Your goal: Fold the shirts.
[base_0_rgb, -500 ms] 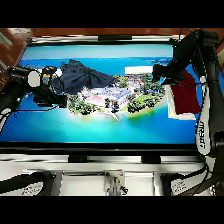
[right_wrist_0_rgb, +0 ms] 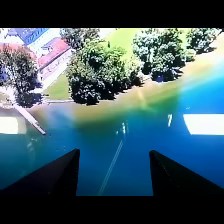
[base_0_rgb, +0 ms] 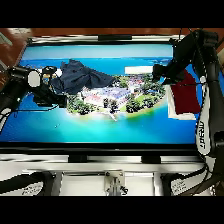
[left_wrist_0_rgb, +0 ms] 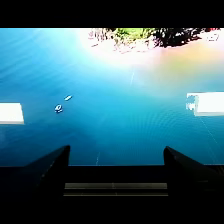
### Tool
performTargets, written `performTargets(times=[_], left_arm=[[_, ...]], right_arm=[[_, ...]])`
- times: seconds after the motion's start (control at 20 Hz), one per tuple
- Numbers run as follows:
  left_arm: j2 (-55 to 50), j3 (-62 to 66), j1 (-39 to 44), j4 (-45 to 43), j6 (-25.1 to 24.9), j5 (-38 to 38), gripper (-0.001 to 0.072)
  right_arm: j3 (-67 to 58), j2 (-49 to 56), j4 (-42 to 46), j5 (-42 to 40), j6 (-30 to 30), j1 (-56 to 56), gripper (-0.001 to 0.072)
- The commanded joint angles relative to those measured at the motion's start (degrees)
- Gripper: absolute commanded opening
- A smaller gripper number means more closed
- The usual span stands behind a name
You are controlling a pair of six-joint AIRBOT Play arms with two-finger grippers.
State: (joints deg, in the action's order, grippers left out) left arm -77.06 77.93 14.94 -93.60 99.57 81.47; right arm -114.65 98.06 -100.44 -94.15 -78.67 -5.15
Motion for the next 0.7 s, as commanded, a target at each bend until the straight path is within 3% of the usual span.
performTargets(times=[0.0,0.3,0.45,0.65], left_arm=[[0.0,0.0,0.0,0.0,0.0,0.0,0.0674],[0.0,0.0,0.0,0.0,0.0,0.0,0.0674],[-1.0,0.0,0.0,0.4,0.0,-5.2,0.0674],[-3.1,0.0,0.1,1.9,0.1,-8.9,0.0674]], right_arm=[[0.0,0.0,0.0,0.0,0.0,0.0,0.0548],[0.0,0.0,0.0,0.0,0.0,0.0,0.0548],[0.0,0.0,0.0,0.0,0.0,0.0,0.0548],[0.0,0.1,1.4,6.9,0.0,0.0,0.0548]])
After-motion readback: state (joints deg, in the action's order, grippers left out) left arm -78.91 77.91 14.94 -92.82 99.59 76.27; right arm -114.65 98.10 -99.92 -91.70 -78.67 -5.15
